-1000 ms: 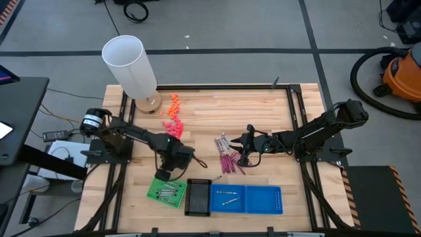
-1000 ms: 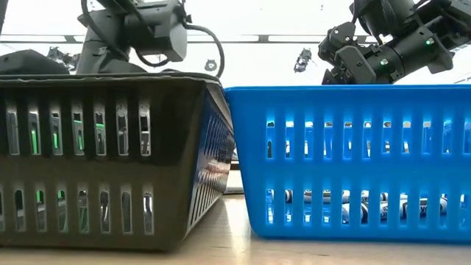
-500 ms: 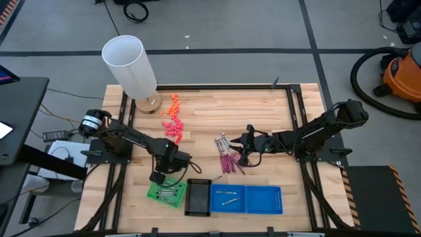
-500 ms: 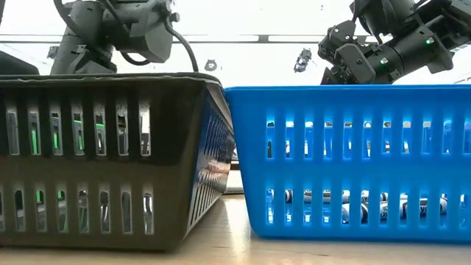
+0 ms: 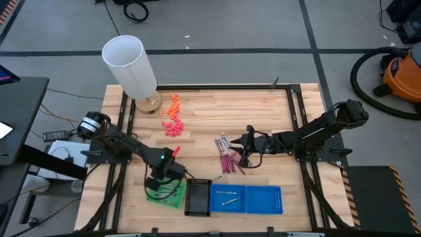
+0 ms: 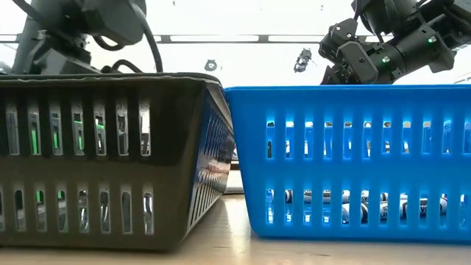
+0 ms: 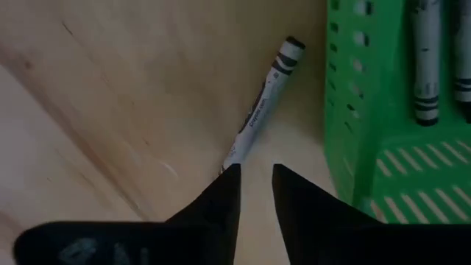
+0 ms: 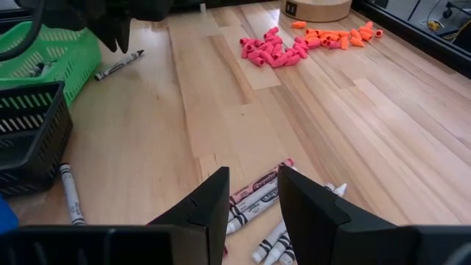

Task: Sort crayons
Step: Put the black crayon into the green bin

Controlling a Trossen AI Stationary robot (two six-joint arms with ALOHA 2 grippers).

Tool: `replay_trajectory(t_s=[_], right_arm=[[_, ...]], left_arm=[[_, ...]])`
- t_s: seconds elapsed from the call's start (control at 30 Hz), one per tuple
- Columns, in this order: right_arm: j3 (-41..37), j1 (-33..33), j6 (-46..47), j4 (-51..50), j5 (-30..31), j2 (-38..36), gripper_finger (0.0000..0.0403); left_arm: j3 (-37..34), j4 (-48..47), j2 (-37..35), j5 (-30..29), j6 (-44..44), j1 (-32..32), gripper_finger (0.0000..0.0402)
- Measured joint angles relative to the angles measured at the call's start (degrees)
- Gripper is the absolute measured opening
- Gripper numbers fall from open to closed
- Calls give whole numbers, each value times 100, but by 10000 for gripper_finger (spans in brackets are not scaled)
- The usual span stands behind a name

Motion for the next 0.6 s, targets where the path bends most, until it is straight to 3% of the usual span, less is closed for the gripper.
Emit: replay_trajectory(t_s=[0.27,0.6], right_arm=[[0,0,0,48,1,0,127],[0,37,0,126,-22,0,127]], left_arm=[[0,2,0,-498,-435,-292,152],[-250,382,9,-639,-405,-235,155]])
